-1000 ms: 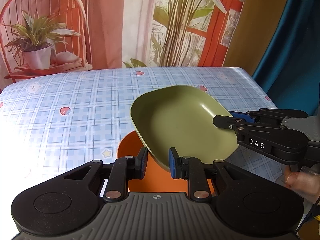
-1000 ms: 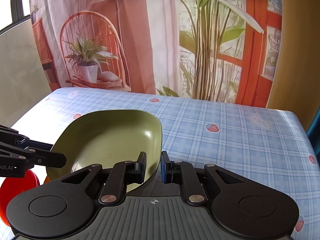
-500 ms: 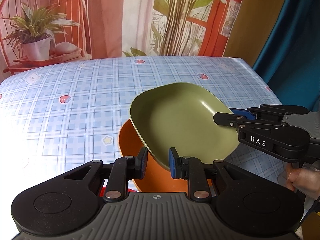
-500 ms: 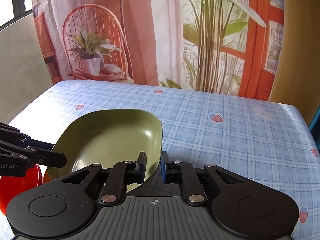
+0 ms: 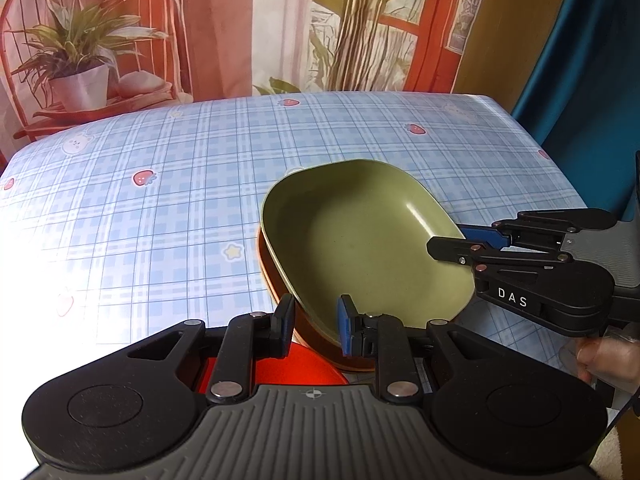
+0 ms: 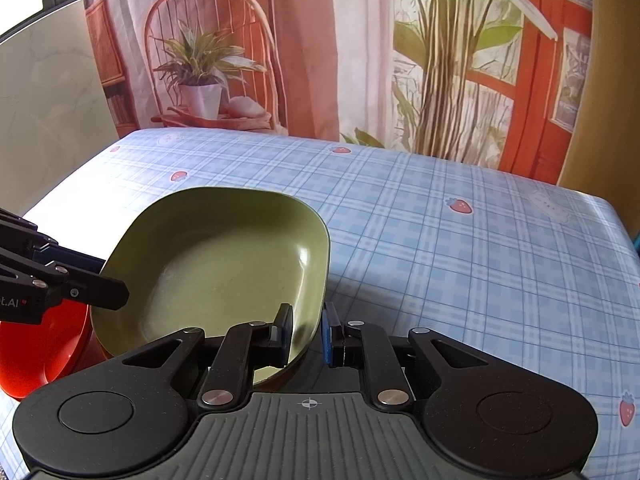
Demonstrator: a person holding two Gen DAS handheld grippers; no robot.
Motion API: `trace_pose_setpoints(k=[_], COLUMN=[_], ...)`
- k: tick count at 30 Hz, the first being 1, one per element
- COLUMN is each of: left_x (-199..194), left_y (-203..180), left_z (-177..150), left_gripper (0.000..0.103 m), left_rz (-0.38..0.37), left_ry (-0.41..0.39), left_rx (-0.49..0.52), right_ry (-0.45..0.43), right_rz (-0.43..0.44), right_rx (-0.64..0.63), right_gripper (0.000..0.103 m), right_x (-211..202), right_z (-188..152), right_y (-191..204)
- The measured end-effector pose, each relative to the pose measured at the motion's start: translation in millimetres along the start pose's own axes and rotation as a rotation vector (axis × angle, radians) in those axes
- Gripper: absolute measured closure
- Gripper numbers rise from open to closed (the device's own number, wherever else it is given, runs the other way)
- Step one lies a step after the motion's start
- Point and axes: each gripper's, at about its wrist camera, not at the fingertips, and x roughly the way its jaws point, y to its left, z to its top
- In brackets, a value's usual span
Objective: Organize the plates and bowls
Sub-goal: 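Open the left gripper and move it to the red bowl stack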
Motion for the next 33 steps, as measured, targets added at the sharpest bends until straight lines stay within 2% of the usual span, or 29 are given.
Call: trace_pose_setpoints(k=[15, 20, 33], left_x=[0.9, -5.0, -28.8], left_y=[0.4, 0.8, 0.9], left_z=[-3.6, -3.5, 3.6], left_gripper=[0.078, 0.064, 0.064], left_rz=[-0.011, -0.007, -0.008], left_ry=[-0.01, -0.049, -0.14], left_rx=[0.001, -0.003, -0.018], right_ry=[0.019, 0.015, -0.05], right_rz=[-0.038, -0.053, -0.086], right_rx=[-0.018, -0.029, 0.009], right_gripper=[0.085, 0.081, 0.076], right_x=[3.0, 1.1, -27.1], right_z=[0.5, 2.7, 12.7], right_y=[9.1, 13.3, 14.4])
